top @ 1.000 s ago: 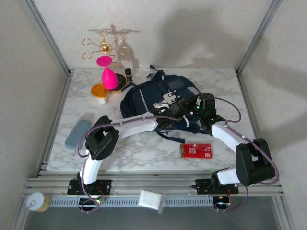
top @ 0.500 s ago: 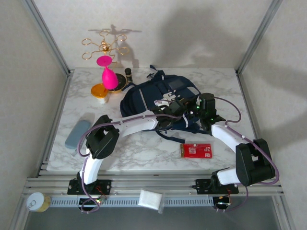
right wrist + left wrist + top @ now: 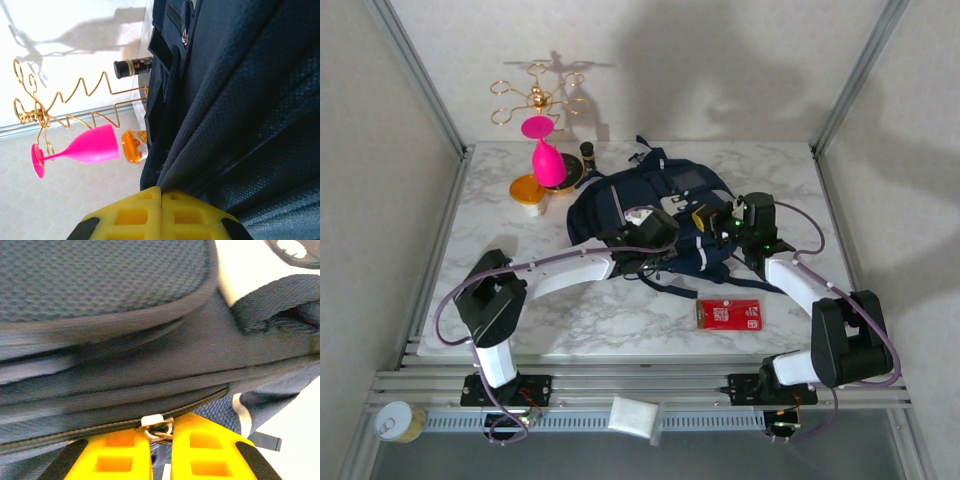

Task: Pack the student bag
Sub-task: Unzip the student bag at the center of the table.

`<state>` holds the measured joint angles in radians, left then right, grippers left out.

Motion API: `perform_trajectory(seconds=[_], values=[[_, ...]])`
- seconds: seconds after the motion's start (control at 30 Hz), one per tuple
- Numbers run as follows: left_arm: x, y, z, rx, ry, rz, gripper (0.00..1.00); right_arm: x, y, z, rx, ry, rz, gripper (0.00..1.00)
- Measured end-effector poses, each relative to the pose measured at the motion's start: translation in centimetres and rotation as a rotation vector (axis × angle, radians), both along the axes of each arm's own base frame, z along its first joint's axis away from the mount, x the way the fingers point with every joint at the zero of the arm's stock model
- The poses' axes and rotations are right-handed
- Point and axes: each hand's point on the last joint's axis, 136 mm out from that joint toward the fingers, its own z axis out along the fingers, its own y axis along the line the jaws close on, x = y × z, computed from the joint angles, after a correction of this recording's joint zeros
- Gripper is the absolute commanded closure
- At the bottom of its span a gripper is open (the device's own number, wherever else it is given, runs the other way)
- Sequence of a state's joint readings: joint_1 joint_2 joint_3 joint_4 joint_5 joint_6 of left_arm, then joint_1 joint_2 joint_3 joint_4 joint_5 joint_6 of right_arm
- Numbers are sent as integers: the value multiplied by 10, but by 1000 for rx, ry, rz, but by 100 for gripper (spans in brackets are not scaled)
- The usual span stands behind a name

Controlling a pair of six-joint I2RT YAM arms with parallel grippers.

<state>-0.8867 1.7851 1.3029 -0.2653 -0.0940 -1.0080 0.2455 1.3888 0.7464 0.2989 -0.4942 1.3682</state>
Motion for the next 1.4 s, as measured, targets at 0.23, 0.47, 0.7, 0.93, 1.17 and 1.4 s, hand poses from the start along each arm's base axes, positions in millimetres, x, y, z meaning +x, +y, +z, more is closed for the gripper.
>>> perform_trajectory(seconds=[0.23,0.47,0.7,0.93,1.17,1.4], values=[[-12,6,0,32,-21,-147,100,11,-10,-1,7,9,7,100],[-12,10,1,26,-37,-221,100,19,-11,0,-48,0,30,100],[-15,5,1,6,-30,-255,100,17,-17,-9,-124,-6,38,66],[-18,2,-9,4,-1,-269,100,-4,-26,10,-196,-73,-1,35],[-19,1,-12,-5,15,-269,100,-44,18,-29,-222,33,85,39],[-19,1,-12,-4,16,-268,100,-32,26,-68,-260,135,63,66]])
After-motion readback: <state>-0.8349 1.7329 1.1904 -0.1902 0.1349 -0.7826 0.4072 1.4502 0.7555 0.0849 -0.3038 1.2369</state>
